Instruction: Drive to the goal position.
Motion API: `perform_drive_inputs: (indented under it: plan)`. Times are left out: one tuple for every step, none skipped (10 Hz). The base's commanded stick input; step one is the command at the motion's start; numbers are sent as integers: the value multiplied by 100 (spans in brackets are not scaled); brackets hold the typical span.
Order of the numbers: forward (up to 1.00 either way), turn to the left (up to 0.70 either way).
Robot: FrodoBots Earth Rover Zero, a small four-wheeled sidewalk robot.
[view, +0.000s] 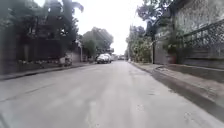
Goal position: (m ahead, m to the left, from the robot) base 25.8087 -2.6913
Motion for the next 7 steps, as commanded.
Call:
perform_drive_inputs:
  plan:
    - [85, 0]
    - [85, 0]
    - [85, 0]
    - [85, 0]
    - [85, 0]
    - [85, 0]
    - [85, 0]
